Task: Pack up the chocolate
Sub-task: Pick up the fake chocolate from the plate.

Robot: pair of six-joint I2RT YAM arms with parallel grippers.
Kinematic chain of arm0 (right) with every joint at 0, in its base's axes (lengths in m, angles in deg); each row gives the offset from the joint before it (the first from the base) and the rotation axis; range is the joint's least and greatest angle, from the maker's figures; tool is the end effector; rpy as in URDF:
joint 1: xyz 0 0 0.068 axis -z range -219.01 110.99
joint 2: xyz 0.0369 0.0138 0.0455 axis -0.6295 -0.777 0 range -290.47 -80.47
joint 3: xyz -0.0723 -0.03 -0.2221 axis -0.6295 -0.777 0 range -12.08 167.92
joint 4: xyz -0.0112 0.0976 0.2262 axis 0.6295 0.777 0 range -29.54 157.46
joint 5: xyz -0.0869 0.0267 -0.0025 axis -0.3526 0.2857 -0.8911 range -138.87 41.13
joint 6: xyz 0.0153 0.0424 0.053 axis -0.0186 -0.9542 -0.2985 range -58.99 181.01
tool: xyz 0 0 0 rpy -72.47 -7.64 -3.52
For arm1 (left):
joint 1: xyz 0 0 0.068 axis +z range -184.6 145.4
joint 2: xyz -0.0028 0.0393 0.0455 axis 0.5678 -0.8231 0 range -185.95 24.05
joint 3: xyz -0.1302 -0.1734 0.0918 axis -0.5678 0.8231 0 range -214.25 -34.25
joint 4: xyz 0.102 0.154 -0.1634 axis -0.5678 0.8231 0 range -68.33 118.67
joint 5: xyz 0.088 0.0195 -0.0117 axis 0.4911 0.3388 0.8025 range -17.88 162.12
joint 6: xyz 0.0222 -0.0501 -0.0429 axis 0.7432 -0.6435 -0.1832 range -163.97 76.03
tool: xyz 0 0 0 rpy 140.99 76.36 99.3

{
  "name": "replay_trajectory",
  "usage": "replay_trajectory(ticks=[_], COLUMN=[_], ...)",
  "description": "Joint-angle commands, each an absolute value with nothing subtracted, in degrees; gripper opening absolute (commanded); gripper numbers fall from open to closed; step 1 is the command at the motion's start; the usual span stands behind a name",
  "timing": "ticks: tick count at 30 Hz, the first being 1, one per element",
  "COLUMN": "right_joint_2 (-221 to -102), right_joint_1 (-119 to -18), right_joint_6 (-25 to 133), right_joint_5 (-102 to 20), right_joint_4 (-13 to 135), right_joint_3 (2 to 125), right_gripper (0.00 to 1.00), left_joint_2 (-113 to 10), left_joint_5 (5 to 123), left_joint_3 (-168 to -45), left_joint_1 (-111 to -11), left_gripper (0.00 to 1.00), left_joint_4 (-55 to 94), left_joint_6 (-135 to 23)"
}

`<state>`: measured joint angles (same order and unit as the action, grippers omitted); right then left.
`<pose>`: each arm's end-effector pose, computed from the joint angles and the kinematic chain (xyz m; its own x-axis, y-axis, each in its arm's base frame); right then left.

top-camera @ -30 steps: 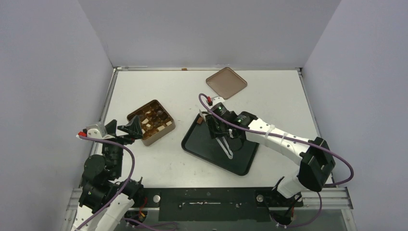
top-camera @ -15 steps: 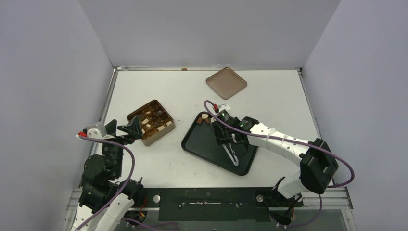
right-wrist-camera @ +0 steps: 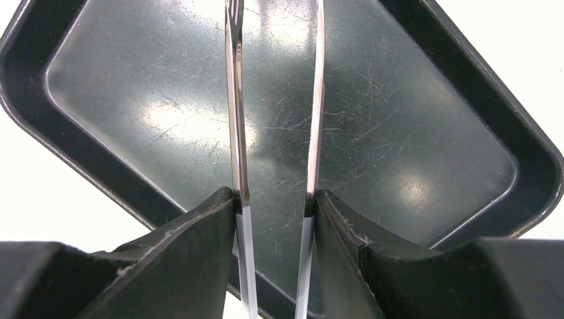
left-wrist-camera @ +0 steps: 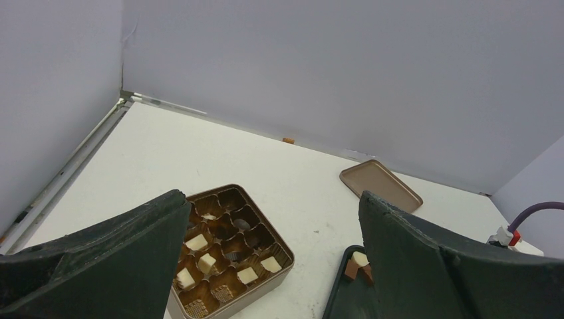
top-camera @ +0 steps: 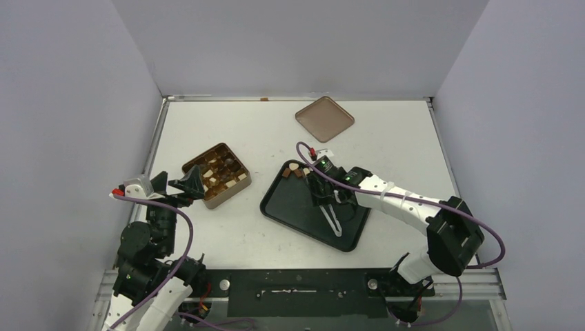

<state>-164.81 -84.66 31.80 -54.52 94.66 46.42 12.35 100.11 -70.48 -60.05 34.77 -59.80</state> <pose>0.2104 0.2071 0.1789 -0.8591 -0.1840 -0.4777 -0.2955 0.9402 0.1692 0.1058 -0.0208 0.3334 0.1818 -0.3534 -0.9176 0.0143 0.9340 -0.3569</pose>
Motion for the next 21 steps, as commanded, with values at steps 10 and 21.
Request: replay_trajectory(ticks=[10,21], right_joint_2=[-168.1,-170.7], right_joint_1=[-83.0,-82.4], right_joint_6=[32.5,32.9], right_joint_5=[-52.0,-52.5], right_joint_4=[89.6,89.2], right_joint_3=[45.8,46.9], right_gripper=[0.43,0.41], left_joint_2=[11.9,12.0], left_joint_5=[99.2,99.2], left_joint_3=[-70.6,-70.6], left_joint_1=[-60.1,-60.1], left_gripper=[0.97,0.97], left_joint_4=[32.6,32.4], left_joint_6=[-59.2,-59.1])
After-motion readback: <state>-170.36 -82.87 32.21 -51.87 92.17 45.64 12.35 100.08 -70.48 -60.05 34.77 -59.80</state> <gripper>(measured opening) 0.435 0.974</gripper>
